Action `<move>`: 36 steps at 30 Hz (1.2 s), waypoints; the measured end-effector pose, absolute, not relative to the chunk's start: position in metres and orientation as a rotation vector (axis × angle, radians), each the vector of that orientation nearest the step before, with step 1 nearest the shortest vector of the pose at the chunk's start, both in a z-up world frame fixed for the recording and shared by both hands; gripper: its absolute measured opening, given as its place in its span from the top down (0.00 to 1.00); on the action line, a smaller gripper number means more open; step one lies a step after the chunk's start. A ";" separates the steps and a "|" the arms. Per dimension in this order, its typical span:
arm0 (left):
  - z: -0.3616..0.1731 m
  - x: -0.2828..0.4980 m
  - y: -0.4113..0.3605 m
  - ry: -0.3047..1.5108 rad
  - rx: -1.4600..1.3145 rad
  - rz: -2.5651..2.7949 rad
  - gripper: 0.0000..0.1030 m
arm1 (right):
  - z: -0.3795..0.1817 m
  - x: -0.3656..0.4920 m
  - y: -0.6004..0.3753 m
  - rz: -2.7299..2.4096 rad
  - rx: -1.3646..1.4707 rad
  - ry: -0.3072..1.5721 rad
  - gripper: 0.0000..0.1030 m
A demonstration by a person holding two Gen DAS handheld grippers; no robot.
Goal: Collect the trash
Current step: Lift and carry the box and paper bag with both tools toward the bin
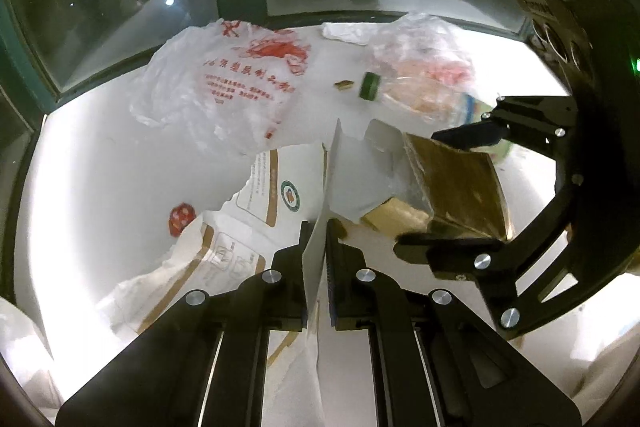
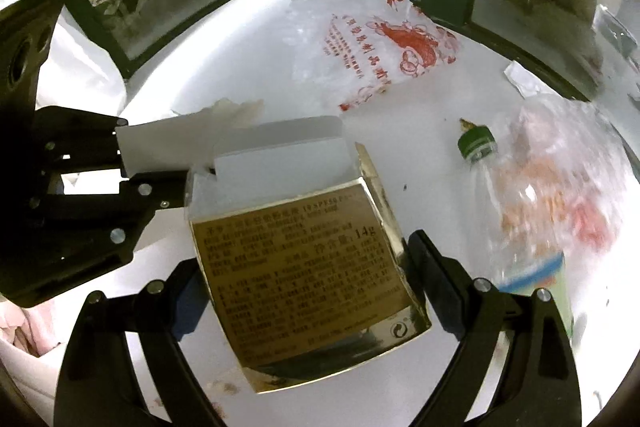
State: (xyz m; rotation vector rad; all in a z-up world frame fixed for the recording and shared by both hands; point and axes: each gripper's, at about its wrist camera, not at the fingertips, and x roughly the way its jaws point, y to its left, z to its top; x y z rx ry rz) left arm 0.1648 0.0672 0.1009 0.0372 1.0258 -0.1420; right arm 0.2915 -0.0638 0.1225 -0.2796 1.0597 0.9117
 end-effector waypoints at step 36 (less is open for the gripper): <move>0.188 0.058 -0.022 0.850 0.164 -0.506 0.95 | 0.203 0.143 -0.167 0.587 -0.099 0.953 0.15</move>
